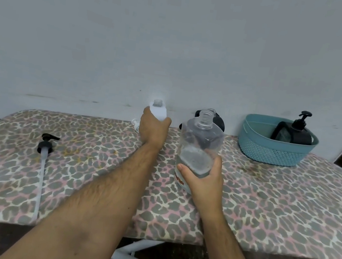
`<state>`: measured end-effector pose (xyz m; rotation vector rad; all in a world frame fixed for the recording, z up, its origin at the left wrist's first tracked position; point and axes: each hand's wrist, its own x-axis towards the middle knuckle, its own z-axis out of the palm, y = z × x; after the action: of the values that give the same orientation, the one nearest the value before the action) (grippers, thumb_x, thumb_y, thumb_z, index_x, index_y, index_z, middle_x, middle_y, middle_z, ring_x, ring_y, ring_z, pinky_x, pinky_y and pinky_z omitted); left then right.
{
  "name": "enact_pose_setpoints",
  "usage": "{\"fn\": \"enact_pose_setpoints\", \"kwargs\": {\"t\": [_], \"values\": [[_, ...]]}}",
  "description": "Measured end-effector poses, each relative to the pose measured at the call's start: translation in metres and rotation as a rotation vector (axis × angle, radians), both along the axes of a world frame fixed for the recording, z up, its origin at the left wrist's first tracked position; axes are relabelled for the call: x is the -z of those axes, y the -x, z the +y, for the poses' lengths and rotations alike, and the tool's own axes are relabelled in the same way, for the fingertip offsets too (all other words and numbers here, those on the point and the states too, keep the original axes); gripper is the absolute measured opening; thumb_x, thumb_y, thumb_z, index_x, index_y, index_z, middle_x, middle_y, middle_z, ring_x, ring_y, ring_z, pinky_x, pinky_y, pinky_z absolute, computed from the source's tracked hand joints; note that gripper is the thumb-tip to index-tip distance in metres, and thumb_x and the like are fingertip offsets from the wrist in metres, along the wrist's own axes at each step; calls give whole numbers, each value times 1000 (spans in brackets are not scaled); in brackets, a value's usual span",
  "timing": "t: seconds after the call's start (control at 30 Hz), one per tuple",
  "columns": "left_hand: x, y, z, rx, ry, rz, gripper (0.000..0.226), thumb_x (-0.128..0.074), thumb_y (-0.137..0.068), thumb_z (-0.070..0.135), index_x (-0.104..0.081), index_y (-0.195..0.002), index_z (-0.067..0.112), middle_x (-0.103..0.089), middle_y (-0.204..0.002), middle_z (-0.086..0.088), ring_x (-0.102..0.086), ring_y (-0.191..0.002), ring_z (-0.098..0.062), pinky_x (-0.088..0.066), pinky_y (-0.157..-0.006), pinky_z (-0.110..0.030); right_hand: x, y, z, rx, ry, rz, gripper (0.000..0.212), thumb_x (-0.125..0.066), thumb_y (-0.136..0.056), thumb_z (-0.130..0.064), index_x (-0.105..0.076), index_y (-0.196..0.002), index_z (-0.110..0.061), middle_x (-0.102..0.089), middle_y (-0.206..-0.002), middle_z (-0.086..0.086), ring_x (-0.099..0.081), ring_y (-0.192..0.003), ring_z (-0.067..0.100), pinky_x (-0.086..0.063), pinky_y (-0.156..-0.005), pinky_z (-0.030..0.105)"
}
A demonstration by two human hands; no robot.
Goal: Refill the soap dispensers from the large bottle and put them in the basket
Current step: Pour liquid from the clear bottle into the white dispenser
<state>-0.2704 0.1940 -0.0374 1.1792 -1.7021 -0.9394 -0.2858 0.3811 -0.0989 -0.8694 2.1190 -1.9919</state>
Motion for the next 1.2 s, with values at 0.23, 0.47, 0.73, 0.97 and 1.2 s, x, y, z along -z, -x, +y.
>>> {"fn": "enact_pose_setpoints", "kwargs": {"t": [0.23,0.47,0.73,0.97,1.2], "values": [[-7,-50,13,207,25,195,51,-69,-83,21,-55,-132,18,-63,-114,4,-62,-97,-15,-48,-70,-24,-1,2,2,1,0,-10,76,-82,-55,-57,-46,-121,-43,-62,-111,-21,-62,-101,-1,-57,-87,35],[6,-142,26,375,-26,294,51,-72,-76,33,-58,-126,32,-65,-115,11,-68,-95,-5,-58,-70,-22,-5,0,5,7,-27,6,75,-81,-57,-58,-44,-121,-41,-60,-111,-18,-61,-100,0,-57,-84,33],[26,-203,35,400,-122,255,47,-73,-90,16,-54,-131,28,-61,-124,3,-66,-105,-18,-60,-84,-49,-28,3,7,-99,-36,8,86,-89,-63,-42,-37,-132,-44,-52,-126,-13,-55,-104,2,-51,-72,21],[25,-202,61,414,-87,264,56,-79,-85,19,-48,-127,37,-56,-120,12,-63,-101,-8,-59,-65,-27,-44,-3,7,-118,-90,93,73,-87,-69,-35,-50,-132,-30,-52,-126,-12,-51,-104,-5,-42,-77,15],[31,-206,68,406,-61,202,66,-78,-85,25,-43,-140,37,-55,-124,12,-59,-107,-7,-58,-66,-21,-69,-28,9,-93,-303,329,67,-73,-69,-44,-45,-130,-40,-55,-99,-27,-55,-84,-8,-40,-63,14]]}}
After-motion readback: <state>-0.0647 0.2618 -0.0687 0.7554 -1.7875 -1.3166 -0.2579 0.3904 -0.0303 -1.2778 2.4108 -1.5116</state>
